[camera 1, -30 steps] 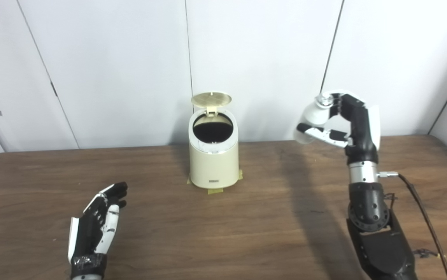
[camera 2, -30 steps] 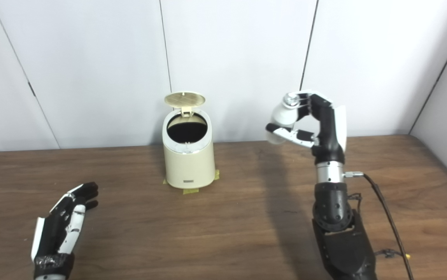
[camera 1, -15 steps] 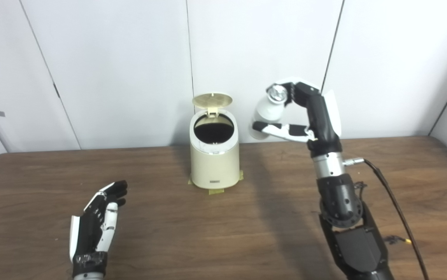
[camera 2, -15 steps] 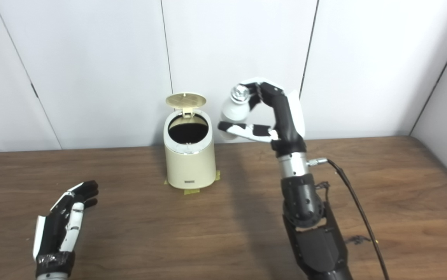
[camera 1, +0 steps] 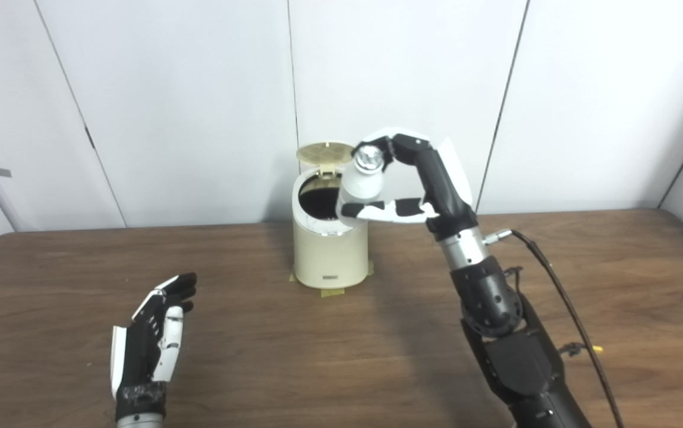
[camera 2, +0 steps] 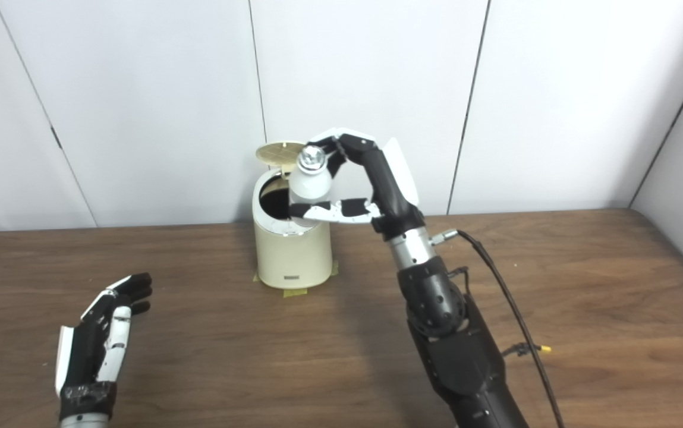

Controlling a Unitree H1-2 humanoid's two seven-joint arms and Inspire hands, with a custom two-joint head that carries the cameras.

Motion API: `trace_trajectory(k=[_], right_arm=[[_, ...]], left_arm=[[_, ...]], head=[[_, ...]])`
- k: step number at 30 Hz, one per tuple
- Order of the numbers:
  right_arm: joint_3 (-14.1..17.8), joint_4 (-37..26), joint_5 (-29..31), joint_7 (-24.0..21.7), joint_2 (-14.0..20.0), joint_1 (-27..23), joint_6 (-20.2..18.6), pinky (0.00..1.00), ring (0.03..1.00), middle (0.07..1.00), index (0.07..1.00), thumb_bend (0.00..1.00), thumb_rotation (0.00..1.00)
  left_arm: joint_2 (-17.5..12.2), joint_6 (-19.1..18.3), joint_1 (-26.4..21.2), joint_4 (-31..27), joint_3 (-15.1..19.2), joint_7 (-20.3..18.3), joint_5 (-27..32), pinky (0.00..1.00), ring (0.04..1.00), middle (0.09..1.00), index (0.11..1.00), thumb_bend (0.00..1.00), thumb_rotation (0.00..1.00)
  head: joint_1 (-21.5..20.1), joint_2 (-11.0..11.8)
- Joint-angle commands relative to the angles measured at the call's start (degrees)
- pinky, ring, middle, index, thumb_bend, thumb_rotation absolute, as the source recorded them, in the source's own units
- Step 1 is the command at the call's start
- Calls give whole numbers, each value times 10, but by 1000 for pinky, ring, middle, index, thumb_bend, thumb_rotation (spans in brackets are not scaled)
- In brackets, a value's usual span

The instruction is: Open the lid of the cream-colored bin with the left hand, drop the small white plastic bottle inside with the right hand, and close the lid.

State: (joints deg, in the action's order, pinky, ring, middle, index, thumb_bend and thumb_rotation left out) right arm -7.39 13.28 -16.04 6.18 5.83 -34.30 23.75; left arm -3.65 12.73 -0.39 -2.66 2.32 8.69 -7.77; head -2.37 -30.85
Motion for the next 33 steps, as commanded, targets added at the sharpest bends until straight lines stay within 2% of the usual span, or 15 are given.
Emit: trace_trajectory(k=[1,7,11,17,28,33], right_arm=[[-11,5,19,-8,-1,-40,31,357,407,505,525,511,0],[-56,53,-17,37,13,-64,32,338,399,503,532,511,0],[-91,85,-22,72,25,-85,32,316,384,506,534,509,0],[-142,125,-29,120,44,-114,32,338,393,500,532,511,0],[-201,178,-42,210,65,-154,32,362,407,499,527,512,0],[-238,202,-62,272,75,-171,32,370,416,499,517,515,0]], left_arm=[[26,29,17,45,-20,9,-27,734,776,778,759,161,762],[28,21,20,39,-24,12,-28,742,782,781,758,173,754],[29,21,22,34,-26,14,-33,747,781,777,756,168,743],[29,23,24,33,-29,15,-38,750,781,779,758,173,746],[31,19,27,28,-32,17,-44,745,781,780,759,165,719],[31,19,30,26,-33,16,-44,750,782,779,758,174,714]], head=[[0,0],[5,1],[6,1],[8,0],[11,0],[15,1]])
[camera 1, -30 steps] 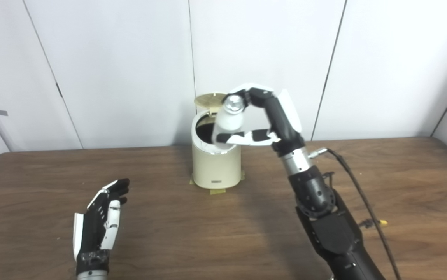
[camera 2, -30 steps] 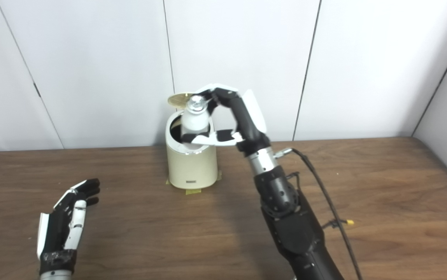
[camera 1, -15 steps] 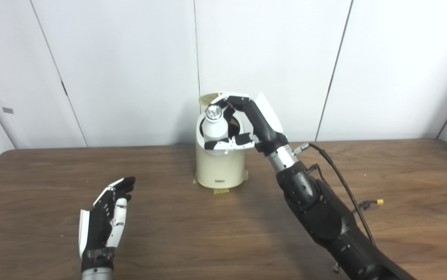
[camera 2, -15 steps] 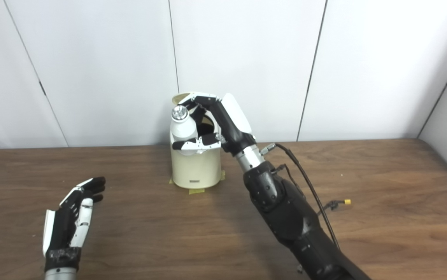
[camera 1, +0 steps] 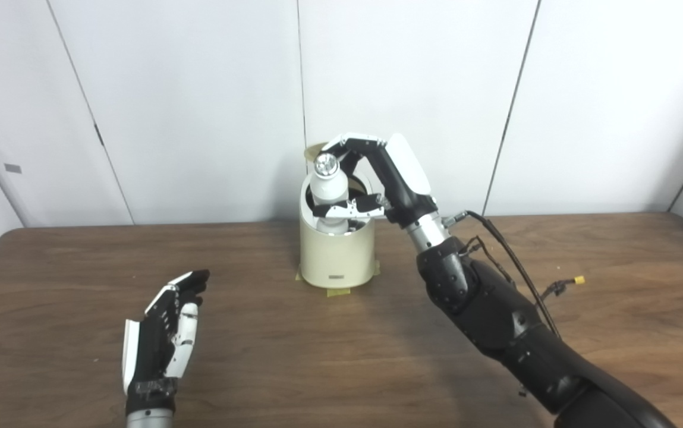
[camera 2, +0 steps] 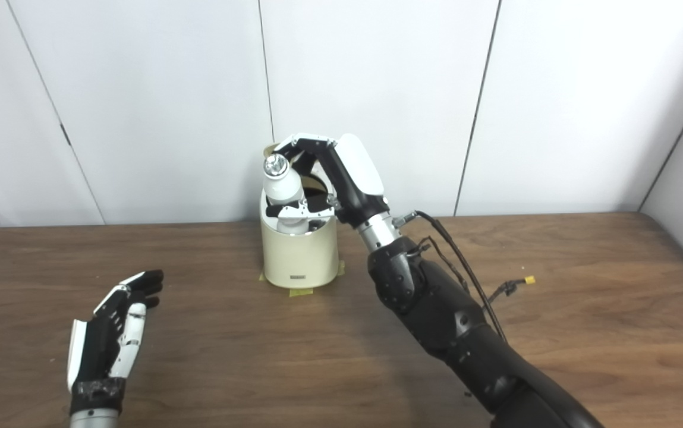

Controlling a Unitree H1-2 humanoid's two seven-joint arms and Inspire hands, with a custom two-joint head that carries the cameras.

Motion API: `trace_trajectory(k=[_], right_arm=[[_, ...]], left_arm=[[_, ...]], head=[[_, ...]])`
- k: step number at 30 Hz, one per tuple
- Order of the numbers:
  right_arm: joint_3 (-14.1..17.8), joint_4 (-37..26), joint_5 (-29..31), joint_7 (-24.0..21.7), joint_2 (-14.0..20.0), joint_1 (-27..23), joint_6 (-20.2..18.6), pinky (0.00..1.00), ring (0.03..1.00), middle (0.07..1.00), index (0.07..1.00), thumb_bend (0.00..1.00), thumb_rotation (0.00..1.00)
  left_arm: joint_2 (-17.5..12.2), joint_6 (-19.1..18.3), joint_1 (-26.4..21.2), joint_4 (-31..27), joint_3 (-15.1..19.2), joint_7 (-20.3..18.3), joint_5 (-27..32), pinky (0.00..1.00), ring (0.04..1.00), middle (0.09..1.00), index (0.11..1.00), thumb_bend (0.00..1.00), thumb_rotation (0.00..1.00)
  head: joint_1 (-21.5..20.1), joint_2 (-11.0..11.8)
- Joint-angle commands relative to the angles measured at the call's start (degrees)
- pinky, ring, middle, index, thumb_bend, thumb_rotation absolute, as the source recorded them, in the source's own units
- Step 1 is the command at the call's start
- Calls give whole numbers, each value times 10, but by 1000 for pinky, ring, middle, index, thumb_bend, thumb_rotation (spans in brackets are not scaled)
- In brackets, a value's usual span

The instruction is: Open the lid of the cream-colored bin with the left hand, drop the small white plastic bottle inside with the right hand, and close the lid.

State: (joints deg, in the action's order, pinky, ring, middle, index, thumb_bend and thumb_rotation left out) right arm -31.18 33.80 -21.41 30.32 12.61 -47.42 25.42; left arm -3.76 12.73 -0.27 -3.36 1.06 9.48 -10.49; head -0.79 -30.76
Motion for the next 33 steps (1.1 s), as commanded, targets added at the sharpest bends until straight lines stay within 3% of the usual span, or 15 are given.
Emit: trace_trajectory(k=[1,5,19,33], right_arm=[[-8,1,-16,45,9,-43,15,363,413,501,516,515,0],[-31,15,-34,86,14,-53,15,335,399,510,516,513,0],[-120,43,-59,158,35,-76,15,307,390,516,517,512,0],[-142,56,-60,177,42,-68,15,309,392,514,516,513,0]], left_arm=[[32,20,29,33,-21,9,-18,750,783,779,758,174,714],[32,19,29,34,-21,9,-21,748,786,780,758,176,718],[35,25,30,31,-25,15,-21,744,784,778,757,166,708],[34,23,32,28,-27,17,-27,753,788,782,760,177,740]], head=[[0,0],[1,0],[9,0],[11,-1]])
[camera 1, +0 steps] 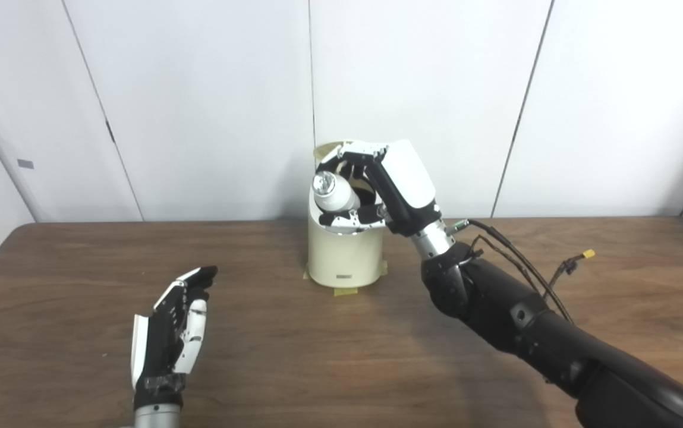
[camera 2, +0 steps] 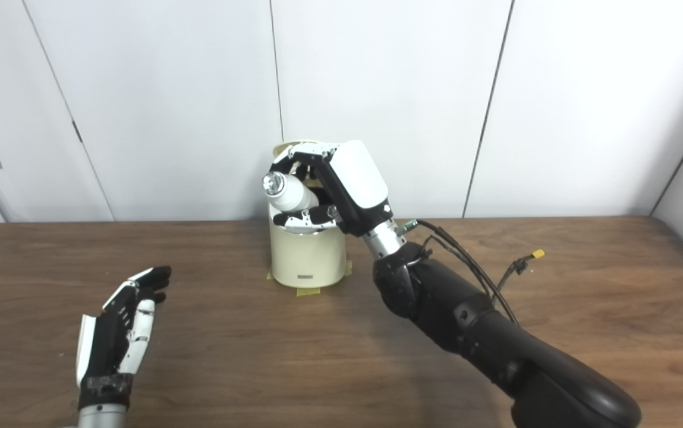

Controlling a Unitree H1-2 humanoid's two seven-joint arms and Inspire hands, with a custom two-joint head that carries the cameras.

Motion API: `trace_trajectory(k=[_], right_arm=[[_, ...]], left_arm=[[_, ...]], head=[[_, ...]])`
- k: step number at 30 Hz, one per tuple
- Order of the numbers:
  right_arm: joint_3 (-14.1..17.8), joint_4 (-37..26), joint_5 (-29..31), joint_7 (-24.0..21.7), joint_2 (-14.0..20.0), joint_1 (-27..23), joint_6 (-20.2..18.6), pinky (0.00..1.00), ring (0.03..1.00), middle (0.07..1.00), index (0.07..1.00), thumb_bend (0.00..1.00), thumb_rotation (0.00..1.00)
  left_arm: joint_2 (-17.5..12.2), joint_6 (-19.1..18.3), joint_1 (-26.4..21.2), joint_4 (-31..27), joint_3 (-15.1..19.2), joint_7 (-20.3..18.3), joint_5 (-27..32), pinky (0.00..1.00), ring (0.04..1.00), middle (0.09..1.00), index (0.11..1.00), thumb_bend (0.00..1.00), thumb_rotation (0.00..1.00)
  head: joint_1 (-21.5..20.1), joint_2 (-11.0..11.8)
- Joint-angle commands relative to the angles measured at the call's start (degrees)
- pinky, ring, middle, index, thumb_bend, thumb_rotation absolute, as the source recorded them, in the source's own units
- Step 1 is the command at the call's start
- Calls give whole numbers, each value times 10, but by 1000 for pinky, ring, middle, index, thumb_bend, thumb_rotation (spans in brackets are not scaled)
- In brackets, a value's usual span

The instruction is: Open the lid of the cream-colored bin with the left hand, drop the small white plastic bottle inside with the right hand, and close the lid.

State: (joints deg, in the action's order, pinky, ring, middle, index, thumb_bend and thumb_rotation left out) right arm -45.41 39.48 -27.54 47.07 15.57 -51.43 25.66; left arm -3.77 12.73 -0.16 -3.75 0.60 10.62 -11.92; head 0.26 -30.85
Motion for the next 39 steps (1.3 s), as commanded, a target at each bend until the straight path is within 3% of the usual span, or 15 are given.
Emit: trace_trajectory(k=[1,8,15,24,39], right_arm=[[-1,-1,2,10,13,-28,13,312,393,513,513,514,0],[-2,3,5,10,17,-26,13,310,392,518,514,513,0],[0,15,15,14,16,-27,13,380,427,511,495,518,0],[14,35,-5,30,11,-26,13,469,558,501,478,530,0],[23,30,-4,24,12,-25,13,468,555,502,477,530,0]], left_arm=[[34,24,30,33,-23,6,-12,750,786,780,758,174,736],[36,17,32,29,-23,2,-7,751,789,782,759,173,723],[35,22,31,32,-23,5,-11,756,791,785,764,165,720],[33,18,32,29,-23,2,-8,755,789,782,758,172,728],[32,14,29,34,-25,2,-12,762,794,784,761,172,741]], head=[[1,0],[1,0],[-1,0],[-3,0],[-4,3]])
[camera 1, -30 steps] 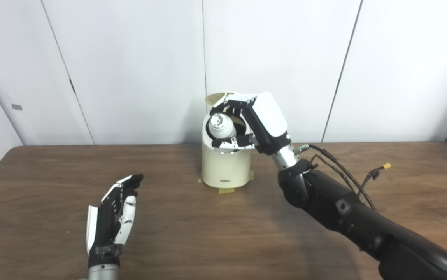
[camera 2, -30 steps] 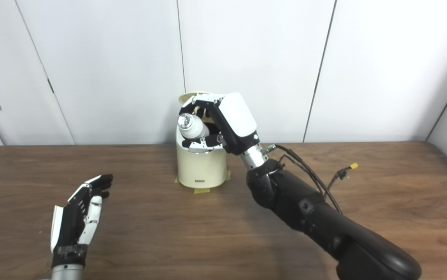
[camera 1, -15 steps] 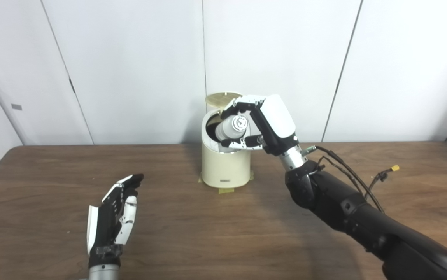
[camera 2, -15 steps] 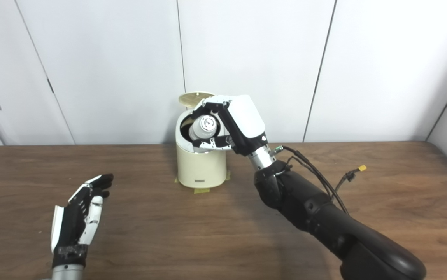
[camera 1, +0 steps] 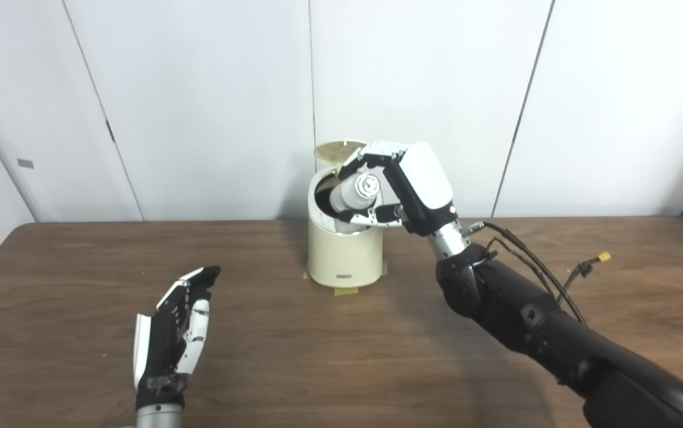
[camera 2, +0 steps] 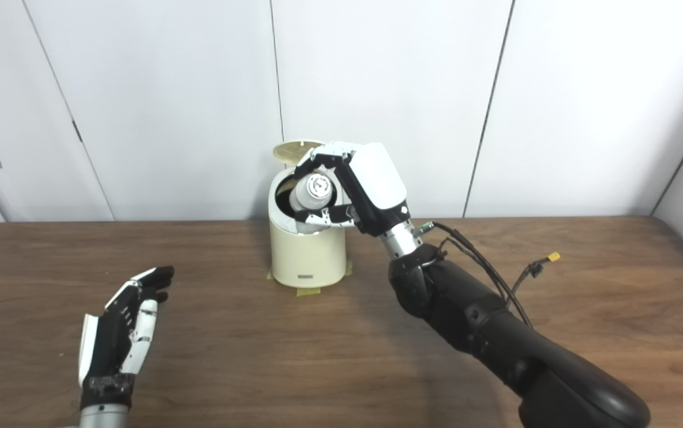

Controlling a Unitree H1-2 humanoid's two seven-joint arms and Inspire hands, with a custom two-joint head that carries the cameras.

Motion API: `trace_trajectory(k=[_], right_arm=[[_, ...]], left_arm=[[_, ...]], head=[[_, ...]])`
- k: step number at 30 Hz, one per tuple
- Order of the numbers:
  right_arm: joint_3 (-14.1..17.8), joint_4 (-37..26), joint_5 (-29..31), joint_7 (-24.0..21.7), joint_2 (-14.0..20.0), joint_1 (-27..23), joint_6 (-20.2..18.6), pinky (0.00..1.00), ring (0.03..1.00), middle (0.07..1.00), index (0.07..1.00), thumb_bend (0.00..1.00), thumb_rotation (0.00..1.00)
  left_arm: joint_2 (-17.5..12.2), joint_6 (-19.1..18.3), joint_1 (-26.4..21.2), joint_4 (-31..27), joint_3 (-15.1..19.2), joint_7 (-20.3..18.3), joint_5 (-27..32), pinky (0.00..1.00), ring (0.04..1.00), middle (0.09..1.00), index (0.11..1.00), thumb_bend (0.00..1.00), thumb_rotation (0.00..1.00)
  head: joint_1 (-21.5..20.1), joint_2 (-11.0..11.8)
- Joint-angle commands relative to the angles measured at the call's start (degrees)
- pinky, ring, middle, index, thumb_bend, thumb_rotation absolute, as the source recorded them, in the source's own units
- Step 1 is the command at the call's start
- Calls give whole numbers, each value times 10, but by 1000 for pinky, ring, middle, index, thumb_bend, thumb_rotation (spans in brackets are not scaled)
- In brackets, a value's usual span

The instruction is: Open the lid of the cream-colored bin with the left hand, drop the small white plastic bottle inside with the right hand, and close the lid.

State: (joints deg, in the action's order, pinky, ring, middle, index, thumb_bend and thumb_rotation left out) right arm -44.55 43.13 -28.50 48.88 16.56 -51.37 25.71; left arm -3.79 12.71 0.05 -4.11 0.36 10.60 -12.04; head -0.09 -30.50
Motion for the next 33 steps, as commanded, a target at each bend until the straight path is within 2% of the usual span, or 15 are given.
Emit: trace_trajectory(k=[1,2,3,4,6,7,8,9,12,30,33], right_arm=[[16,-6,5,5,2,-25,12,469,555,502,477,530,0],[17,-7,4,4,2,-25,12,469,556,502,477,530,0],[18,-6,3,5,1,-25,12,473,560,558,485,525,78],[18,-6,2,5,1,-25,12,476,562,577,488,523,105],[19,-4,2,5,1,-24,12,481,568,597,491,522,128],[19,-4,2,5,1,-24,12,484,569,601,545,729,91],[19,-3,2,4,0,-24,12,485,570,603,573,836,73],[20,-3,2,3,0,-24,12,488,573,607,593,905,65],[23,-3,-1,-1,0,-23,12,499,582,616,613,958,67],[26,-6,4,-4,1,-23,12,525,611,644,645,971,86],[26,-12,12,-1,1,-20,12,514,592,626,625,923,146]], left_arm=[[32,15,27,38,-23,2,-10,761,794,785,762,172,742],[33,17,26,39,-22,2,-9,760,794,785,762,172,741],[34,17,26,39,-22,1,-6,757,794,785,761,174,739],[34,17,26,39,-22,1,-4,757,794,785,761,172,734],[34,19,26,40,-22,0,-1,758,796,787,764,169,722],[33,21,25,41,-22,0,-1,755,795,786,764,167,719],[33,22,25,41,-22,0,-1,754,794,786,764,166,715],[33,22,25,42,-22,1,-1,753,794,785,763,167,710],[33,16,26,40,-22,2,-2,754,794,785,762,170,710],[31,16,24,43,-24,3,-7,757,793,785,763,173,737],[32,13,25,40,-24,3,-7,753,792,786,763,175,739]], head=[[0,-1],[0,-1],[0,0],[0,0],[0,0],[0,0],[0,0],[0,0],[0,-1],[-2,-1],[-2,-1]])
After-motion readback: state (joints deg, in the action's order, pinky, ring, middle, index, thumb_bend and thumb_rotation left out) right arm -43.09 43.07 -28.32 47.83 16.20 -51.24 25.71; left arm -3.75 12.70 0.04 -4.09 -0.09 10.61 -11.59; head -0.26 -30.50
